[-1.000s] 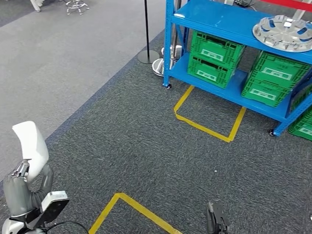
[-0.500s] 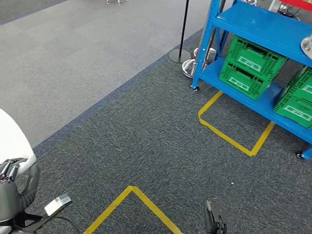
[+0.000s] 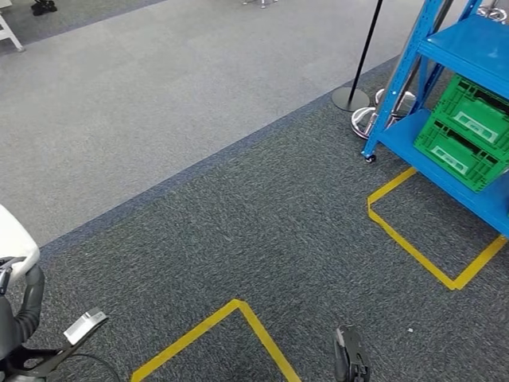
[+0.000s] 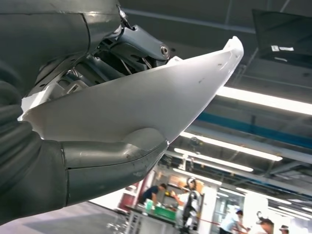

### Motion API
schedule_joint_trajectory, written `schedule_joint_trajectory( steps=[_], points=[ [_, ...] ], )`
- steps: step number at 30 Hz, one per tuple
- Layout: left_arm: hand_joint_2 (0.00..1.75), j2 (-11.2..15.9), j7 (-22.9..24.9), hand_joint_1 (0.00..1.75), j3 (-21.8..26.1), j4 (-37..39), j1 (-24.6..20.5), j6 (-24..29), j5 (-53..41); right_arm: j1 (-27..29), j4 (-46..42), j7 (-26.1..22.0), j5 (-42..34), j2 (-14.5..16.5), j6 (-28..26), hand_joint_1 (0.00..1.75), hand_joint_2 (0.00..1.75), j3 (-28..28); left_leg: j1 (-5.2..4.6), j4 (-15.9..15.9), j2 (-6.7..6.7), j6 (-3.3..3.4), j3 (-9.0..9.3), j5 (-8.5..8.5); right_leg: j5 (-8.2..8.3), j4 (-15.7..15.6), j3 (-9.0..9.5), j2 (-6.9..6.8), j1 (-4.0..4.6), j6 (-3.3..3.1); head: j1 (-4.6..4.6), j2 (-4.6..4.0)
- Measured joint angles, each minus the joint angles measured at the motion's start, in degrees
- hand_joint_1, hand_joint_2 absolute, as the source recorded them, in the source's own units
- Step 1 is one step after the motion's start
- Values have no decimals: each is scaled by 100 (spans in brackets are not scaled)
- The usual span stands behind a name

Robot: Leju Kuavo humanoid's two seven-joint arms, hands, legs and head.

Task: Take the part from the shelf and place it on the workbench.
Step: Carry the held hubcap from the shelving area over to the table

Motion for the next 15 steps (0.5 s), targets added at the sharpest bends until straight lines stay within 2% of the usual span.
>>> schedule_joint_trajectory(
  steps=[1,3,4,5,6,7,8,10,11,12,14,15],
  points=[
    [175,-5,0,175,21,-16,-1,1,-1,-5,-1,-2,2,-1,-3,0,0,-2,-6,138,149,-28,-62,-92,15,-25,16,-73,-4,-33,-12,0],
    [175,-15,0,175,48,-33,-12,3,-2,2,0,-4,4,-3,-8,0,0,-6,-8,725,493,-83,-317,-427,19,-51,39,-230,3,-77,-30,0],
    [175,-20,1,175,54,-34,-16,3,-4,12,2,-3,7,-3,-8,0,0,-6,5,1078,562,-109,-475,-590,9,-49,42,-314,9,-90,-36,0],
    [175,-26,1,175,63,-34,-13,3,-7,20,3,-3,8,-3,-9,0,0,-6,19,1345,593,-129,-589,-683,2,-47,43,-399,13,-91,-35,0],
    [175,-32,1,175,75,-34,-8,3,-6,24,4,-3,8,-3,-12,0,0,-6,30,1440,612,-143,-621,-676,-8,-46,46,-482,15,-89,-36,0],
    [175,-36,1,175,87,-34,-4,3,0,22,5,-3,9,-3,-17,0,0,-6,37,1333,634,-149,-551,-574,-20,-45,54,-562,15,-82,-37,0],
    [175,-42,2,175,99,-34,1,3,12,20,5,-4,9,-3,-21,0,0,-6,40,1026,685,-146,-376,-396,-35,-45,71,-640,15,-70,-37,0],
    [175,-53,15,175,110,-38,9,2,34,15,5,-9,12,-3,-29,0,0,-6,4,302,920,-107,13,-146,-76,-37,108,-776,36,-27,-38,0],
    [175,-57,27,175,111,-40,14,2,39,15,5,-13,15,-3,-31,0,0,-6,-20,69,1014,-65,129,-101,-96,-33,120,-841,54,-2,-37,0],
    [175,-61,41,175,112,-44,25,2,40,15,5,-19,17,-3,-34,0,0,-6,-45,-25,1061,-24,164,-117,-113,-31,127,-901,71,24,-38,0],
    [175,-64,69,175,120,-52,64,3,30,12,4,-37,25,-3,-39,0,0,-6,-57,-52,955,62,150,-114,-147,-34,138,-1015,80,73,-39,0],
    [175,-71,85,175,126,-61,84,4,11,8,4,-50,28,-3,-42,0,0,-6,-49,-69,889,96,154,-106,-192,-4,131,-961,70,102,-34,0]
  ],
)
